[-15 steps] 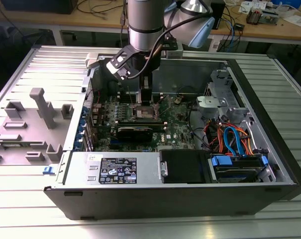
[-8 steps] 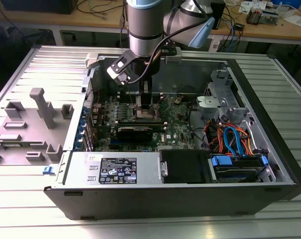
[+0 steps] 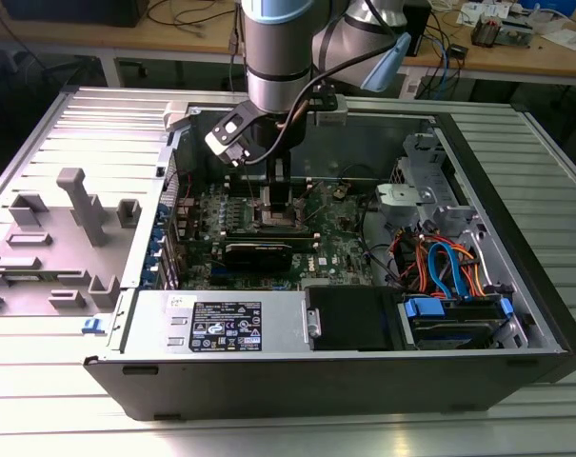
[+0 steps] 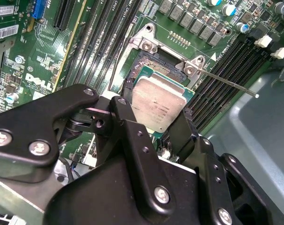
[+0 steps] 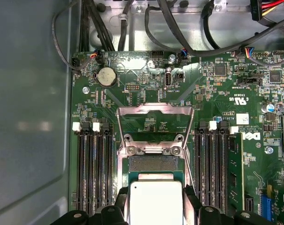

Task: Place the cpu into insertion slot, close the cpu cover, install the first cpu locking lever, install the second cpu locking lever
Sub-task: 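Place the cpu into insertion slot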

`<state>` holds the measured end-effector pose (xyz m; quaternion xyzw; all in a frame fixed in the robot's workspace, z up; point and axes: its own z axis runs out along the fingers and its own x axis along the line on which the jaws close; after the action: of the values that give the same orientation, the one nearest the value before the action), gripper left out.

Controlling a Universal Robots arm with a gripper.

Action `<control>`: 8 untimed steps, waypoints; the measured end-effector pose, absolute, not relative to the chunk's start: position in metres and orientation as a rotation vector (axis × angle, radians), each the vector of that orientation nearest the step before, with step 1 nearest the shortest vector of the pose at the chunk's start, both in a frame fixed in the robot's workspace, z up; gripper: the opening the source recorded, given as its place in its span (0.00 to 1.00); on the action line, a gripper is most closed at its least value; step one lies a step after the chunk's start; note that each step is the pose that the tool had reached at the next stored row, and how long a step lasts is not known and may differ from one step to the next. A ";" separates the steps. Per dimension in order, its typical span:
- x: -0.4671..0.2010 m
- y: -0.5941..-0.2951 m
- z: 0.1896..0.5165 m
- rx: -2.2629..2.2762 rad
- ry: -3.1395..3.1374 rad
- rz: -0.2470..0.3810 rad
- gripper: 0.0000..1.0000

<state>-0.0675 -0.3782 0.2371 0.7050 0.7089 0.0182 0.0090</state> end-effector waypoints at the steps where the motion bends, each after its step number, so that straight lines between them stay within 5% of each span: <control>1: -0.067 -0.378 0.237 2.202 2.215 0.057 0.55; 8: -0.067 -0.378 0.237 2.202 2.215 0.057 0.55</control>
<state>-0.0675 -0.3782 0.2370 0.7050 0.7089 0.0183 0.0090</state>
